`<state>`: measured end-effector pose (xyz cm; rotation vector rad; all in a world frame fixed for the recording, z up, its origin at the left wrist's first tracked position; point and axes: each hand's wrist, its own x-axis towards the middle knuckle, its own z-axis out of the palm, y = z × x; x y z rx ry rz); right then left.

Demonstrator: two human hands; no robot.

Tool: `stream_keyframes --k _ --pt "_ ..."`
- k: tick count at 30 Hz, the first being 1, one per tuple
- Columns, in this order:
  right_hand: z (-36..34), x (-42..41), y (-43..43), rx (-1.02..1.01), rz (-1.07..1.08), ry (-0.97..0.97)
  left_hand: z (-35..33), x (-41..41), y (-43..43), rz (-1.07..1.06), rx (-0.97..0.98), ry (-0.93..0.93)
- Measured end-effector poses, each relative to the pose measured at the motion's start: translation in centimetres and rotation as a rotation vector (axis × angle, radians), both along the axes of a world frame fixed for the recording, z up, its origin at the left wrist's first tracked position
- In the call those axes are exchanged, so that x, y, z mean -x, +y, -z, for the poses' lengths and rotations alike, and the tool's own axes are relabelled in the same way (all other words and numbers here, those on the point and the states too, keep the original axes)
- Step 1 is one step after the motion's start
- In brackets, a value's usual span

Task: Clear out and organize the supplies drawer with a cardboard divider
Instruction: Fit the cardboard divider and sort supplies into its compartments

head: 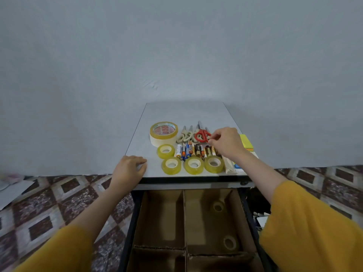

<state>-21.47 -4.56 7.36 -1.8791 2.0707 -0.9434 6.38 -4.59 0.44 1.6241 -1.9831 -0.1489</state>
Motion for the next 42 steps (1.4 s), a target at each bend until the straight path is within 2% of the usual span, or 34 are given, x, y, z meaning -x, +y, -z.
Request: stream_keyframes --k 4,8,11,16,19,27,42 --pt "0.0 -1.2 -1.3 -0.067 -0.004 -0.003 0.4 0.0 0.2 -0.012 0.048 -0.004" --pt "-0.2 -2.2 -2.0 -0.148 -0.061 -0.031 -0.9 -0.1 -0.9 -0.014 -0.029 -0.018" --pt "-0.9 -2.0 -2.3 -0.243 -0.170 0.063 -2.6 0.5 -1.8 0.000 -0.022 -0.028" --pt "-0.8 -1.7 -2.6 -0.346 -0.270 0.223 -5.1 3.5 -3.0 0.182 -0.051 -0.047" --pt "-0.5 -1.5 -2.8 -0.347 -0.287 0.301 -6.2 5.6 -3.9 0.282 -0.129 -0.096" --pt "-0.1 -0.9 -3.4 -0.355 -0.343 0.304 -6.8 8.4 -5.0 0.383 -0.360 -0.208" --pt "0.2 -0.8 -3.1 -0.312 -0.356 0.287 -6.5 9.0 -5.0 0.403 -0.351 -0.231"
